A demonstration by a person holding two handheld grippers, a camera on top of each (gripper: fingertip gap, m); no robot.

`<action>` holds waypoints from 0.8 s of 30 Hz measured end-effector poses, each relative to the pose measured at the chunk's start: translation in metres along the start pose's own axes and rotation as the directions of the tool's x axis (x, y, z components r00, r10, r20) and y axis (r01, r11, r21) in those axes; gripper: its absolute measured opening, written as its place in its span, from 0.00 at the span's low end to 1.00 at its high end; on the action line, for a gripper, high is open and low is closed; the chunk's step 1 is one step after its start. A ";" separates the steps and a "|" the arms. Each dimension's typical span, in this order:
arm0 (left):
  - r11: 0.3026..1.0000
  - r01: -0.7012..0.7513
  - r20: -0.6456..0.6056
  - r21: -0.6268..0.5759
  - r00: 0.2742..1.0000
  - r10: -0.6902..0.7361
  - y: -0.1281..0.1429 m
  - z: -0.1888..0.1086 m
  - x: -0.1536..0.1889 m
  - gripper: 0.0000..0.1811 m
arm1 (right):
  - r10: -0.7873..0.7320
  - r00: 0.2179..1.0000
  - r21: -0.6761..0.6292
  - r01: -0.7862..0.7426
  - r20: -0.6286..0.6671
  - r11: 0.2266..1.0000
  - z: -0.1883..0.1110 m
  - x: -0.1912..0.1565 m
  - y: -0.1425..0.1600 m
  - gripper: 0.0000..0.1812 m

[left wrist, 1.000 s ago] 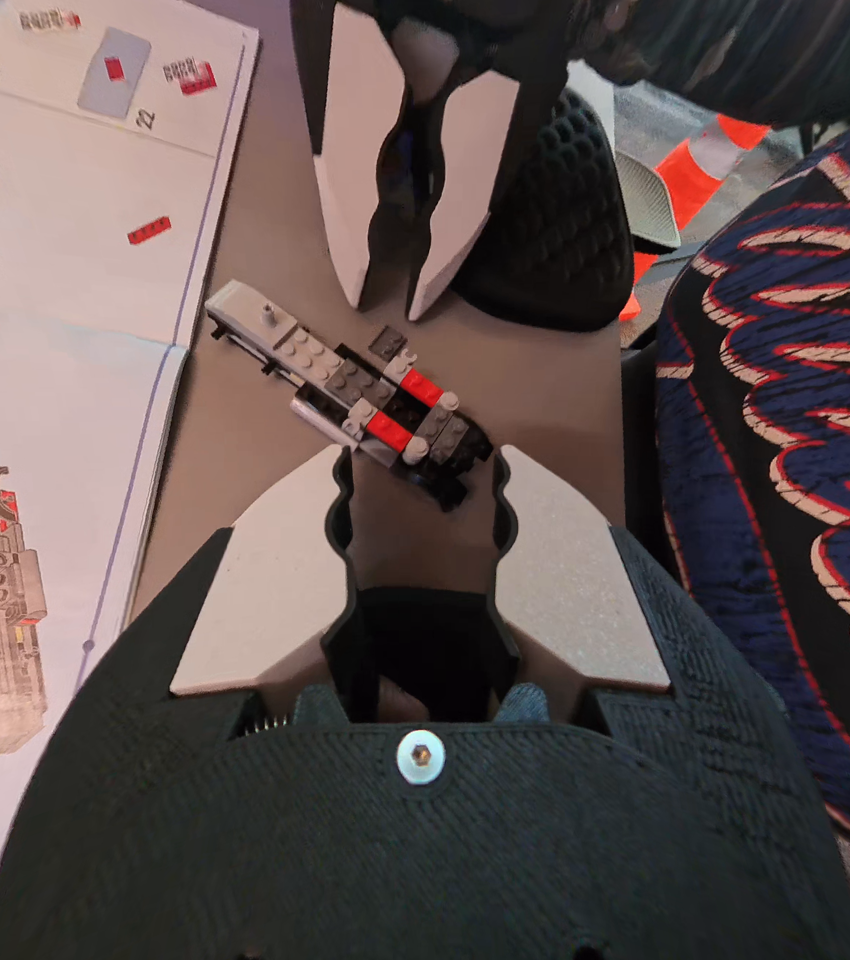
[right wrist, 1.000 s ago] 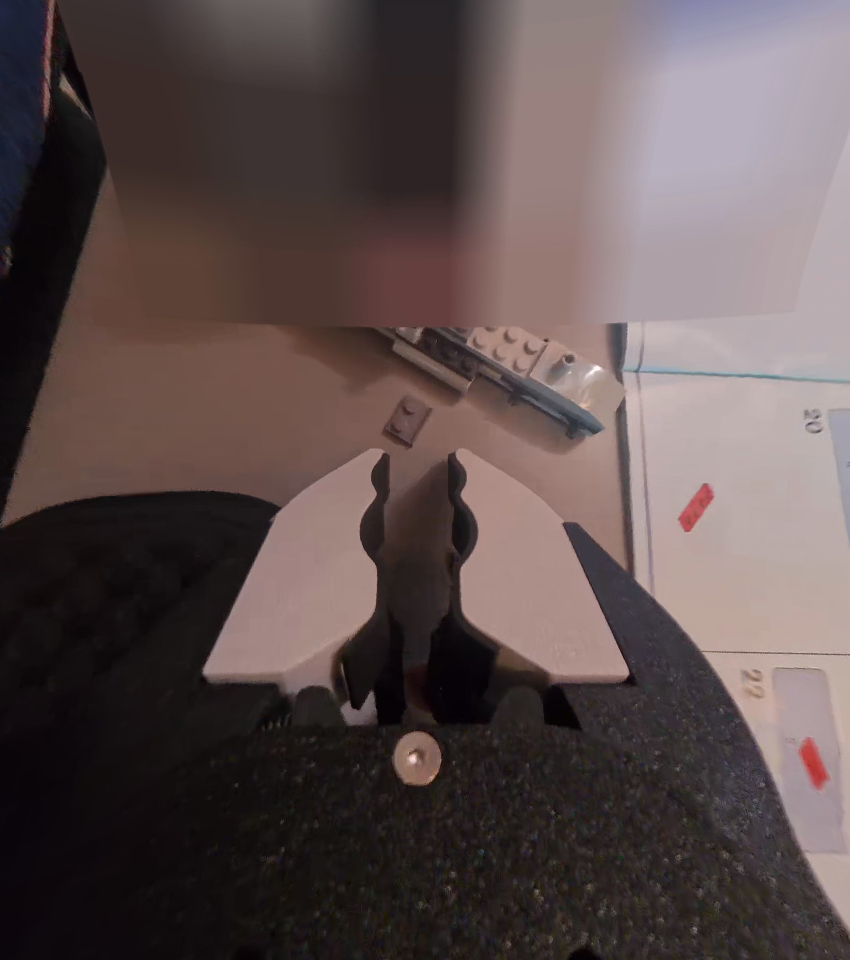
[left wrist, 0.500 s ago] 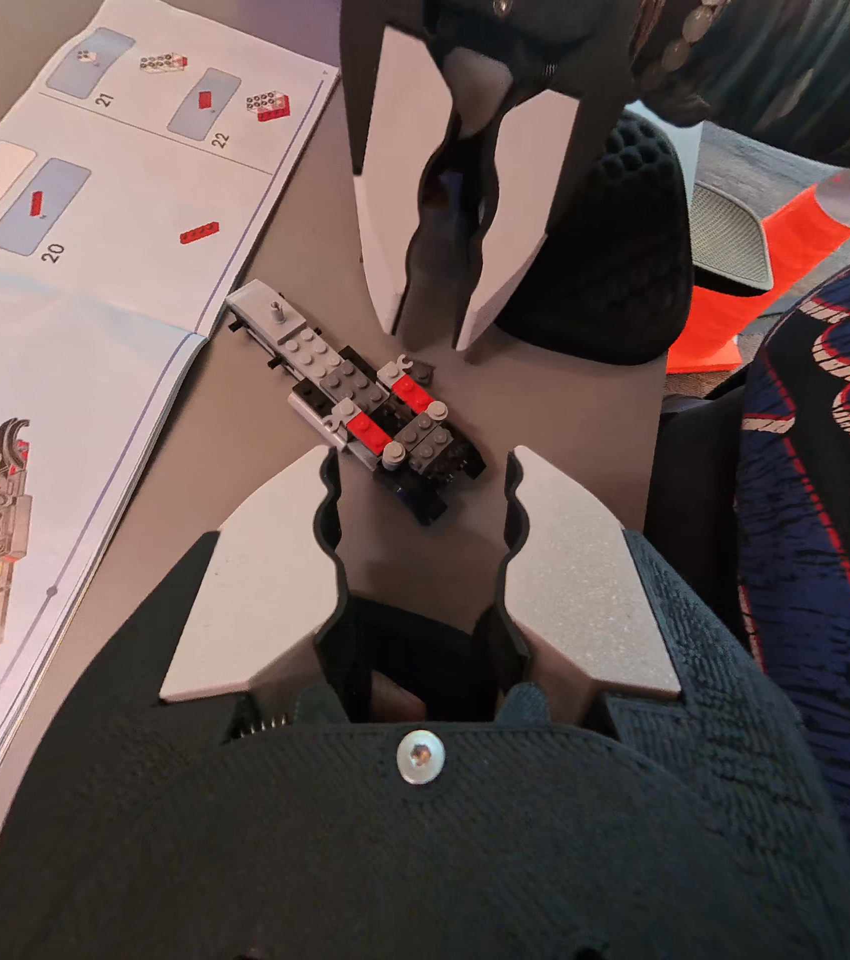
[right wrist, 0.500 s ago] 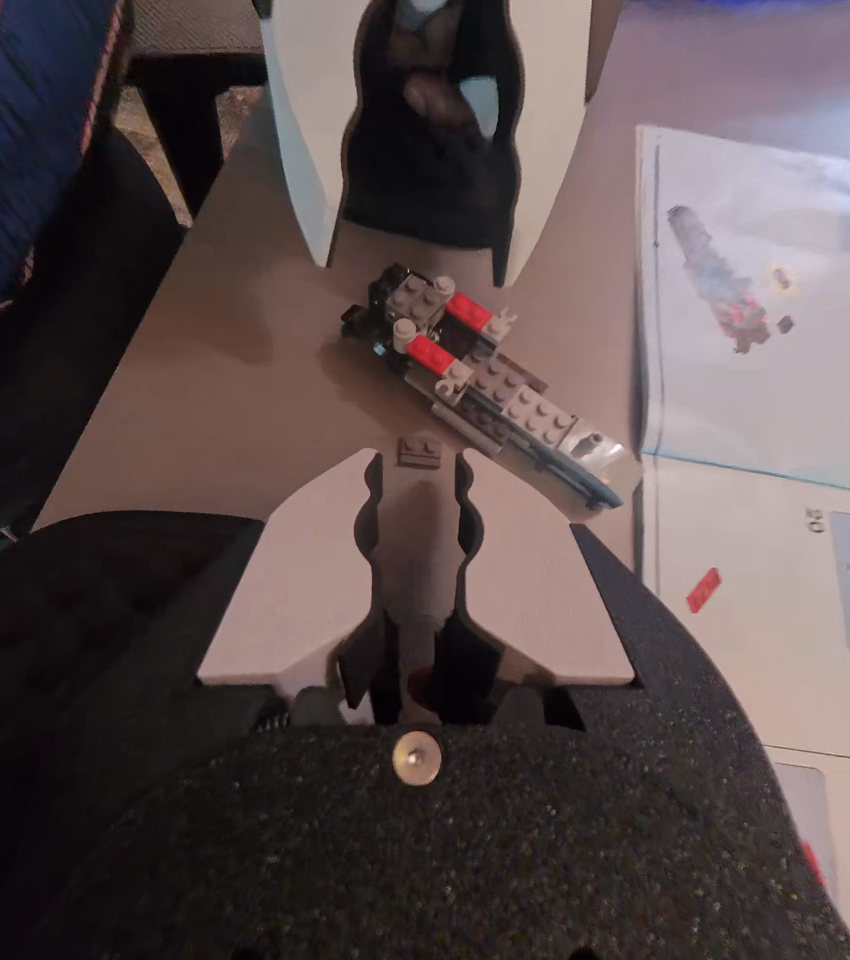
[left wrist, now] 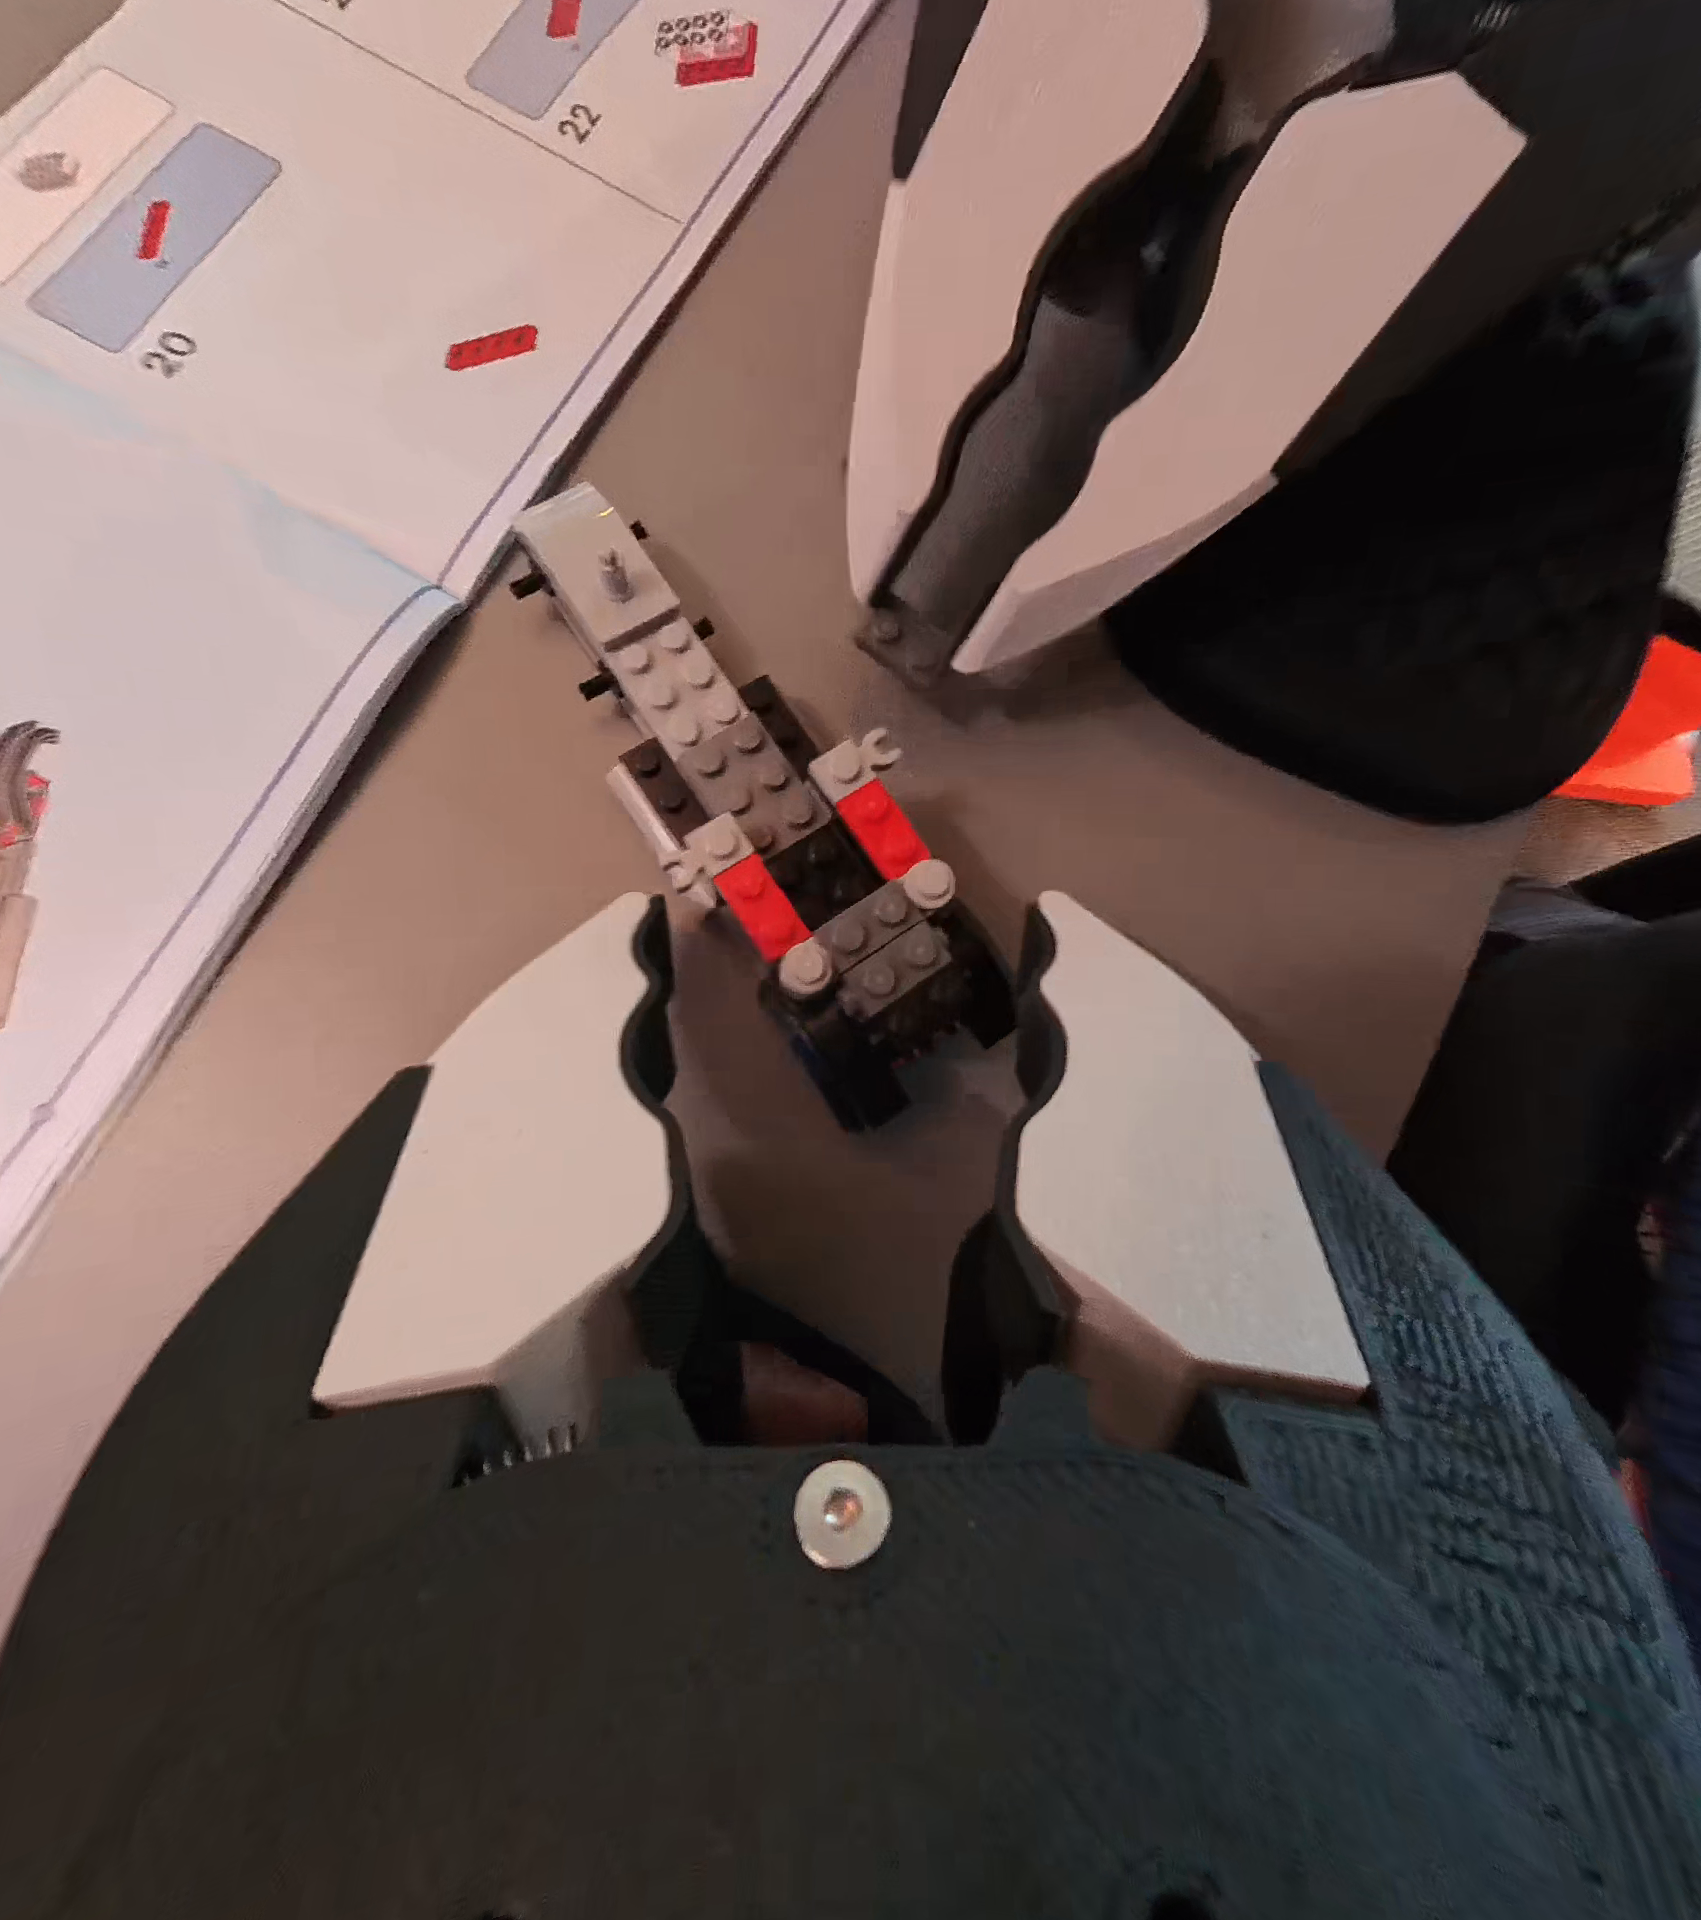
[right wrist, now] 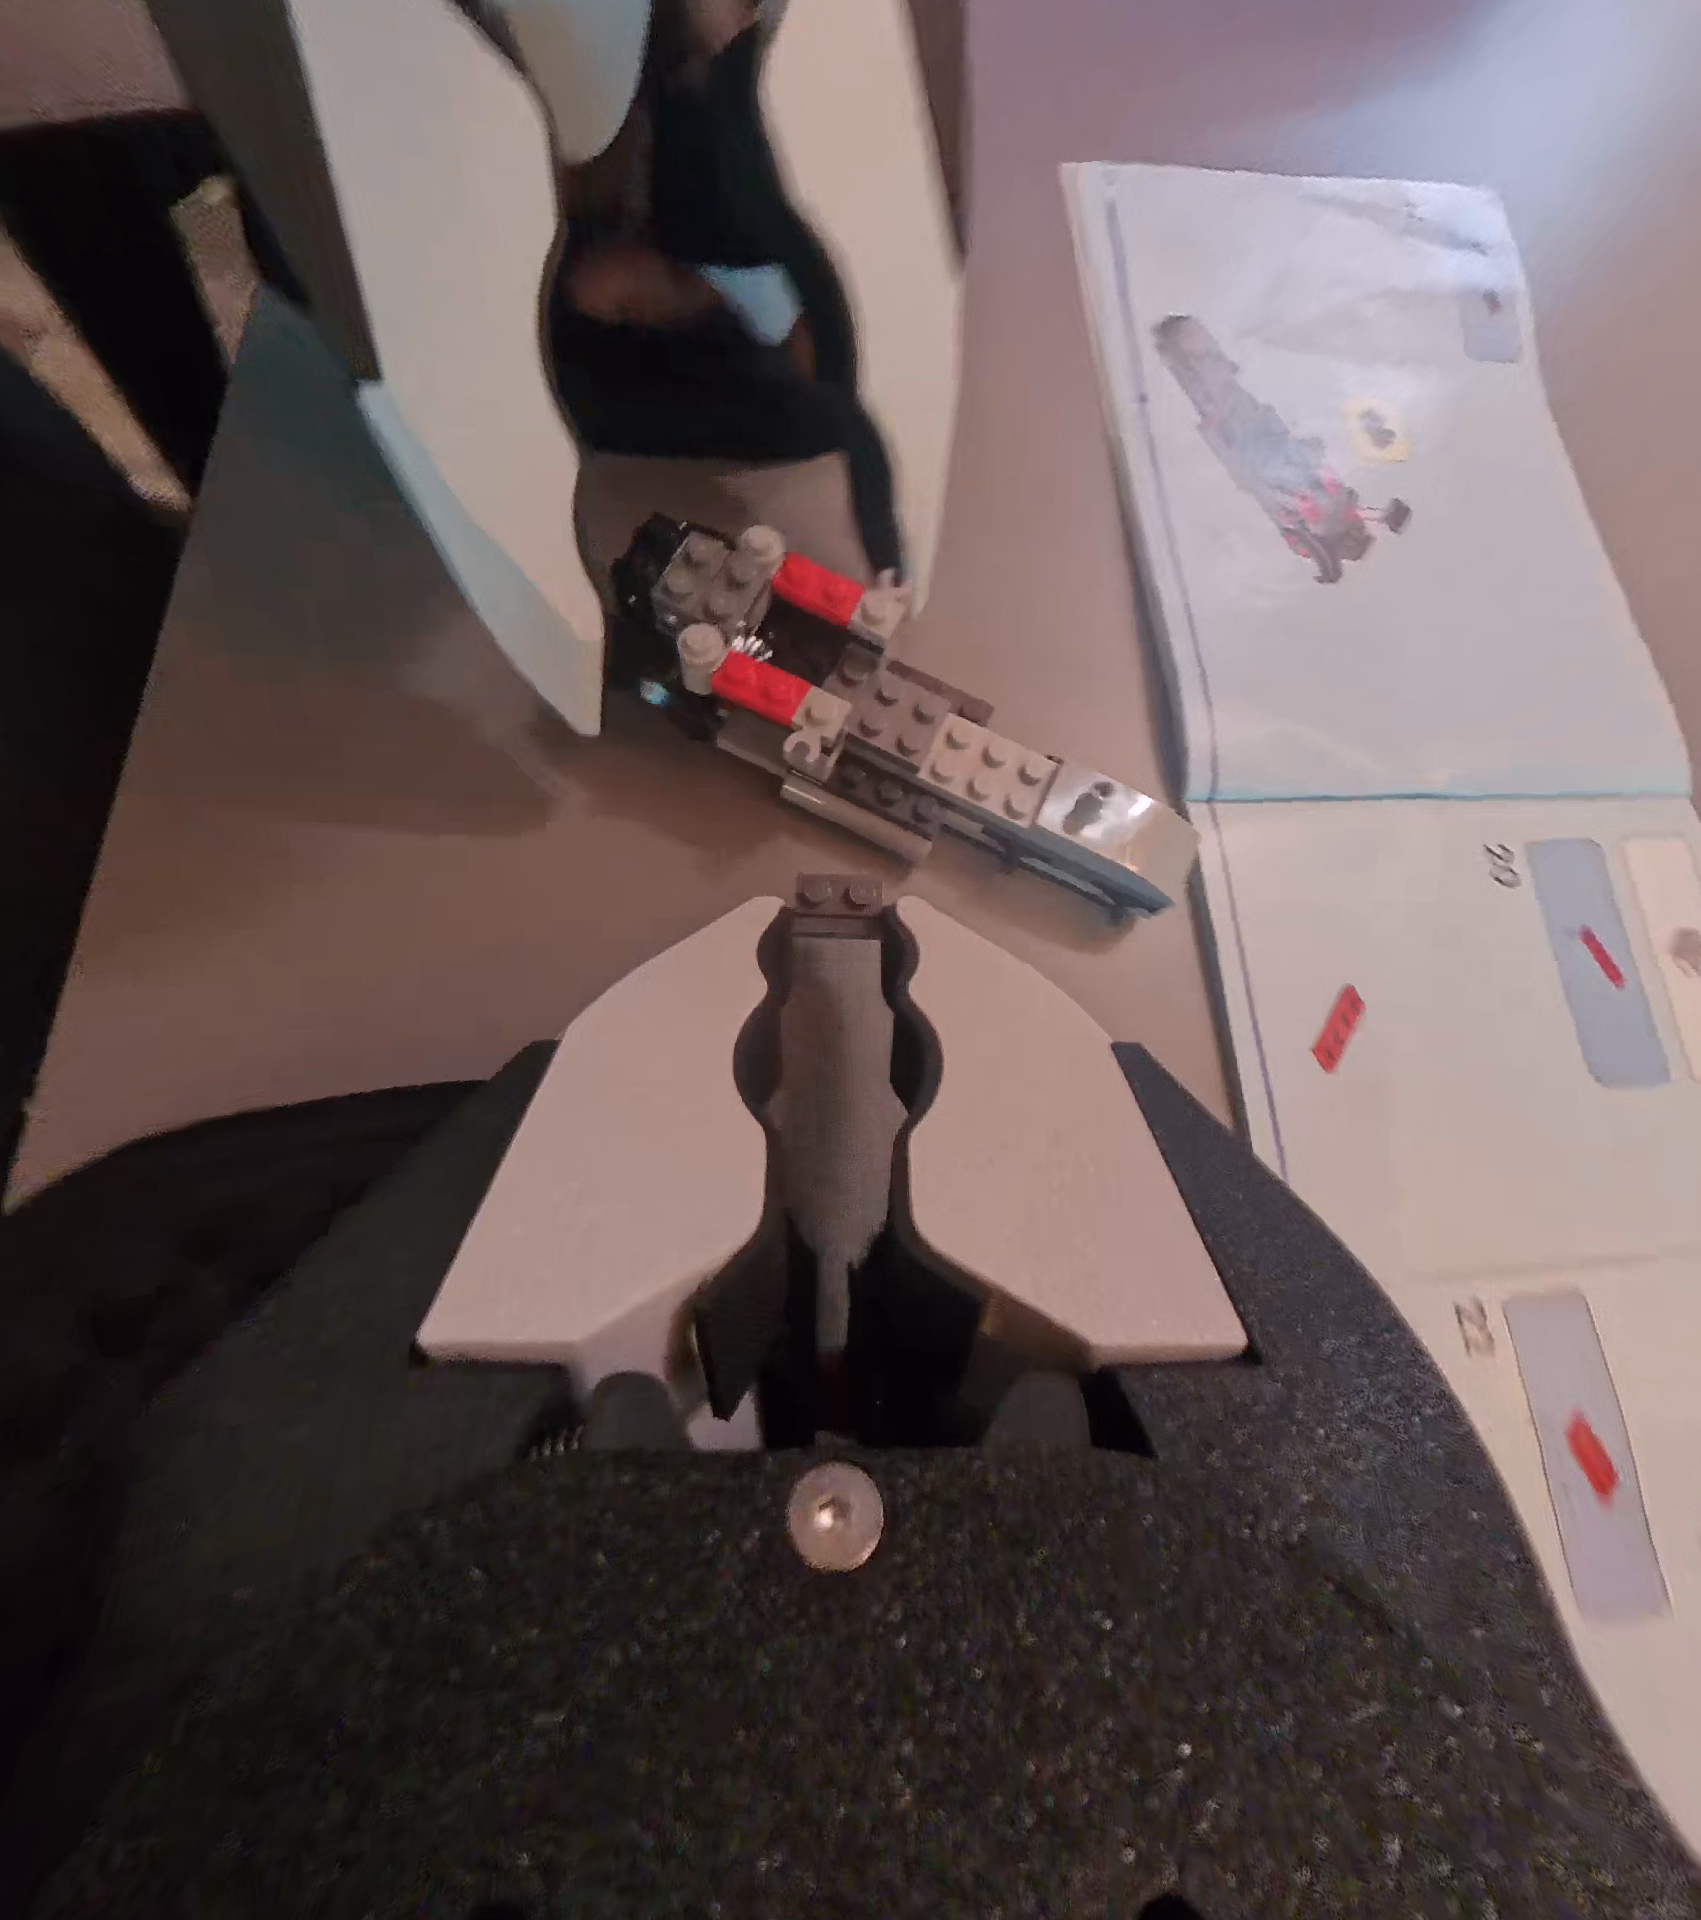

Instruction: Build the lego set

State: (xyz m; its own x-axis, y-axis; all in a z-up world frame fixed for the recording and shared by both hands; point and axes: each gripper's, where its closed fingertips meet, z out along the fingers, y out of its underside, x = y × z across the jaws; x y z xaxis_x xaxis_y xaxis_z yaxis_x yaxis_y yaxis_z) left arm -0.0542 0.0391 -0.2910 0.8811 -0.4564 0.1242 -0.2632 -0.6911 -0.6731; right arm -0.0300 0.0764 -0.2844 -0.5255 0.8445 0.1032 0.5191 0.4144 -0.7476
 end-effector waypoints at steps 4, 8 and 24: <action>0.993 0.120 -0.179 -0.021 0.976 -0.122 -0.003 0.003 0.030 0.32 | 0.217 0.965 0.056 -0.211 -0.146 0.976 -0.021 0.006 -0.006 0.09; 0.985 0.164 -0.295 -0.049 0.940 -0.171 -0.001 -0.001 0.048 0.37 | 0.326 0.933 0.047 -0.323 -0.153 0.945 -0.029 -0.008 0.004 0.09; 0.999 -0.005 -0.476 -0.036 0.879 -0.013 -0.022 0.011 0.022 0.03 | -0.020 0.974 0.049 0.009 0.227 0.999 -0.013 -0.007 0.006 0.09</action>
State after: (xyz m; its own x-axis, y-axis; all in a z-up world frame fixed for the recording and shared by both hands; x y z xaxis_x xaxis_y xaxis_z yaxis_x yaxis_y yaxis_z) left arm -0.0244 0.0505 -0.2813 0.5911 -0.6594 0.4646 -0.2821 -0.7086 -0.6468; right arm -0.0142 0.0772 -0.2815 -0.6753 0.7367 -0.0336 0.4806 0.4051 -0.7778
